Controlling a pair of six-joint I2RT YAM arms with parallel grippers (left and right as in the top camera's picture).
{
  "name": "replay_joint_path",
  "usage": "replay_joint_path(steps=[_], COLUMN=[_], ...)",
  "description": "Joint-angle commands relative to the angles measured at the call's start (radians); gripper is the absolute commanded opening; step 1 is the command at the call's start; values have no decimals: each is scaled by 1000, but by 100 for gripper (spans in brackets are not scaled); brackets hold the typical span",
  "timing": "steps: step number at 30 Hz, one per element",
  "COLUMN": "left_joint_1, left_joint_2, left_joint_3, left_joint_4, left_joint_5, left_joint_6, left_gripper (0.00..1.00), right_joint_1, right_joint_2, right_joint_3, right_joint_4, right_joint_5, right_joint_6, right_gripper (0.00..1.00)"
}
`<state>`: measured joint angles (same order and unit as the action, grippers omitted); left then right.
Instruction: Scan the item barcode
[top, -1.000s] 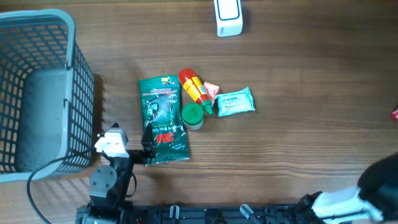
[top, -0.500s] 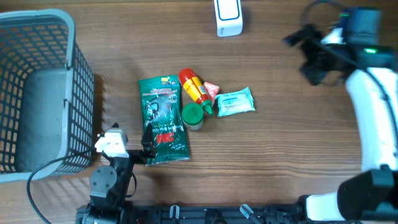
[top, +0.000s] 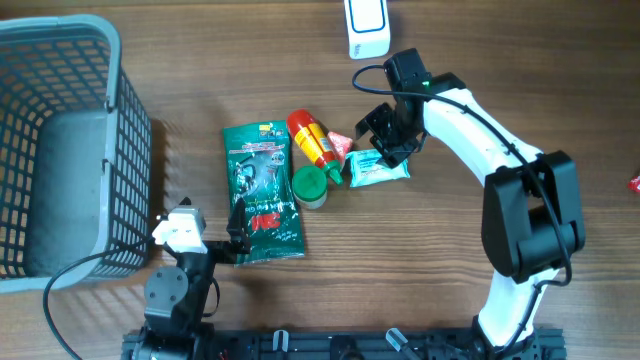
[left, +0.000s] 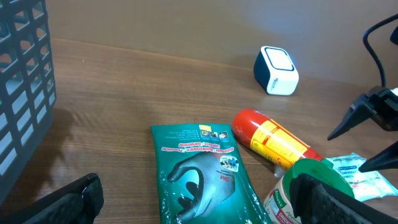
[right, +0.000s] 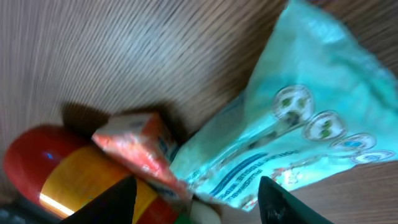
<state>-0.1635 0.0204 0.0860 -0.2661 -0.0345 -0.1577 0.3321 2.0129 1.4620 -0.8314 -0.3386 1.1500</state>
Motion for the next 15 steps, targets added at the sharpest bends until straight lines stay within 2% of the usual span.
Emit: replay_joint_path(steps=[1, 6, 8, 10, 13, 15], left_joint_1=[4, 4, 4, 4, 4, 4], left_joint_2=[-4, -4, -4, -4, -4, -4], left_joint_3=[-4, -4, -4, -4, -4, -4], left_joint_4=[1, 1, 1, 1, 1, 1], left_joint_5=[8, 8, 8, 8, 8, 8], left_joint_6=[20, 20, 19, 20, 20, 19], left_gripper=[100, 100, 100, 100, 100, 100], right_joint_1=[-2, -2, -1, -2, -2, -2], right_joint_2=[11, 25, 56, 88, 102, 101], right_joint_3=[0, 0, 0, 0, 0, 0], right_joint_4=[13, 11, 12, 11, 4, 0], right_joint_5=[80, 114, 114, 114, 114, 101], right_joint_6=[86, 89, 110, 109, 106, 50], right_gripper=[63, 61, 56, 38, 25, 8])
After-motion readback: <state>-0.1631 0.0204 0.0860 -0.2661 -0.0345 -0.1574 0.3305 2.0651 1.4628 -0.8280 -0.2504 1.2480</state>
